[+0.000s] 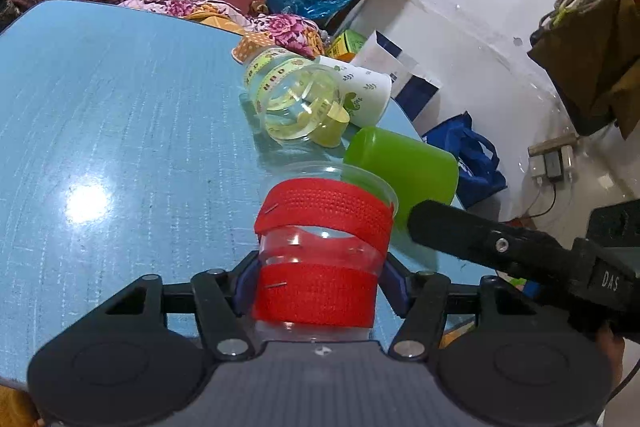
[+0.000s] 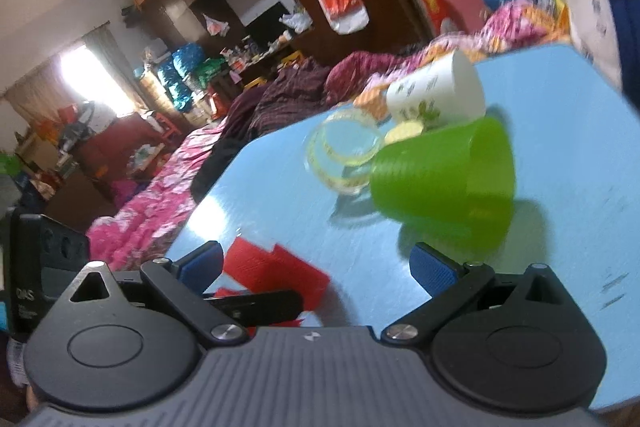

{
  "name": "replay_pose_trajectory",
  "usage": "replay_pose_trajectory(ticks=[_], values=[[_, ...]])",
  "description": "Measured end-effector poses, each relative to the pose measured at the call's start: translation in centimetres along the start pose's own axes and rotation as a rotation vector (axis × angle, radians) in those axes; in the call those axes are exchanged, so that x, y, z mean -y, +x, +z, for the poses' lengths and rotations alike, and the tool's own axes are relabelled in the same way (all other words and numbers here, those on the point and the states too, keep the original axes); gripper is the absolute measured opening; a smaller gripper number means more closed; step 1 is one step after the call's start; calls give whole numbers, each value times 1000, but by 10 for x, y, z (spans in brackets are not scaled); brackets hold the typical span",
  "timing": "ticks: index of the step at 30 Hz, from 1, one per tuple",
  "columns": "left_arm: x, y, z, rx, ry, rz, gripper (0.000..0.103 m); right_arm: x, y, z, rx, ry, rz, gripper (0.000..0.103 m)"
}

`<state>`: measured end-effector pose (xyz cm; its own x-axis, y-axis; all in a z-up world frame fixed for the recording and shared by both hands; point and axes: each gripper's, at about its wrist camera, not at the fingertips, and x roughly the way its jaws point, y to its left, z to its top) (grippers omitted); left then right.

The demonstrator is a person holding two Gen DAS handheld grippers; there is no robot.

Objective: Flip cup upright
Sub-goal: 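Lift the red-banded cup with the left tool while the right tool grasps it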

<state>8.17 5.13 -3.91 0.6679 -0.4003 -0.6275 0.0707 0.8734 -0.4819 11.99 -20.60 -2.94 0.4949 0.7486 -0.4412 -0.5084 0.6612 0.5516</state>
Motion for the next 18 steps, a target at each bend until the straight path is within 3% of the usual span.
replay_pose_trajectory(ticks=[10,18], values=[[6,-5,0,-18,123,22,72,2,11,-5,-92,137,83,94],[-2,-32,-14,10,209,-30,73,-23,25,-1,-129,103,11,88]])
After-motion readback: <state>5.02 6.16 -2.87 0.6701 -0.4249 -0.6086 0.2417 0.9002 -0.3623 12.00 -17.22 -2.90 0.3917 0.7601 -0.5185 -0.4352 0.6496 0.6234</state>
